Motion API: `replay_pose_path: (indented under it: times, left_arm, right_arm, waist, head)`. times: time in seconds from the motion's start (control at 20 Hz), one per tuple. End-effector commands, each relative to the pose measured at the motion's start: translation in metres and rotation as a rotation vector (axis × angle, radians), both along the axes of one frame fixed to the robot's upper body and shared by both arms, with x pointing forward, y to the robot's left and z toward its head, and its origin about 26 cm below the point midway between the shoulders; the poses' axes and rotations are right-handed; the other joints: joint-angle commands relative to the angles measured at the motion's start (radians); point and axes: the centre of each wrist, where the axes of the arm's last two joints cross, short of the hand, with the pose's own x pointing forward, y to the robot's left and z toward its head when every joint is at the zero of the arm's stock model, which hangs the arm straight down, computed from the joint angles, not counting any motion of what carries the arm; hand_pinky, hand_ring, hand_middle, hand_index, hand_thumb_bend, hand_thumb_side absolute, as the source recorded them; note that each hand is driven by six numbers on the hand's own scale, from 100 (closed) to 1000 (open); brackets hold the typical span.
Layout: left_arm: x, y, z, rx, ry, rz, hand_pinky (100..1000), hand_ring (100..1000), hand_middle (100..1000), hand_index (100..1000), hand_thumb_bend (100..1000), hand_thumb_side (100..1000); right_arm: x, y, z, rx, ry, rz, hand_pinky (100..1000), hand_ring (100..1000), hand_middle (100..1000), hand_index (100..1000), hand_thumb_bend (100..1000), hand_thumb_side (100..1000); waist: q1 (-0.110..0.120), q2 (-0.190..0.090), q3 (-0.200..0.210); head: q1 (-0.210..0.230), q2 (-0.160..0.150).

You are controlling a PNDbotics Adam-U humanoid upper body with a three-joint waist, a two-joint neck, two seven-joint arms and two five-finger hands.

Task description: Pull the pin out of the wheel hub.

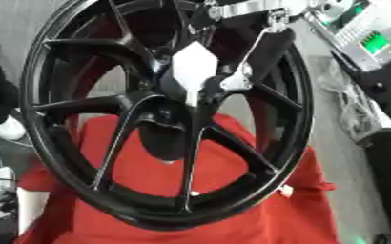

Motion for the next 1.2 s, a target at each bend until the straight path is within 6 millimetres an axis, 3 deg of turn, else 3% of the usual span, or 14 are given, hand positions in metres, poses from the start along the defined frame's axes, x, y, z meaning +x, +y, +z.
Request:
replay_pose_path:
  times: [0.05,0.3,0.35,0.45,1.0,1.2]
  left_arm:
    - [-0.002,0.005,0.009,0.033,-0.018,0.01,883,843,849,824,100,755]
    - [-0.002,0.006,0.008,0.033,-0.014,0.014,883,843,848,824,100,758]
    - [-0.002,0.006,0.007,0.033,-0.012,0.016,883,843,847,824,100,760]
    - [-0.002,0.007,0.006,0.033,-0.009,0.019,883,843,847,824,100,760]
    - [-0.003,0.009,0.005,0.031,-0.002,0.027,883,840,846,824,100,760]
    - [-0.003,0.01,0.004,0.03,0.001,0.031,883,840,846,824,100,760]
  right_arm:
    - [-0.004,-0.002,0.01,0.011,-0.011,-0.005,762,684,490,641,205,152]
    - [-0.003,-0.002,0.008,0.029,0.003,-0.019,735,627,418,513,197,127]
    - [-0.003,-0.002,0.009,0.04,0.006,-0.026,718,599,379,432,151,118]
    - [-0.003,-0.004,0.011,0.074,0.009,-0.039,707,582,361,393,112,125]
    - [-0.012,-0.012,0.028,0.218,0.041,-0.078,671,539,315,335,174,135]
    - [-0.019,-0.017,0.038,0.264,0.036,-0.073,667,534,310,333,148,118]
  waist:
    - [0.006,-0.015,0.001]
    - [0.004,-0.015,0.004]
    - [0.004,-0.015,0.004]
    - [0.004,-0.016,0.003]
    - [0.006,-0.023,-0.006]
    - [0.008,-0.027,-0.013]
  head:
    - [0.002,0.006]
    - [0.002,0.006]
    - [0.002,0.006]
    - [0.003,0.006]
    - [0.002,0.006]
    - [0.005,0.006]
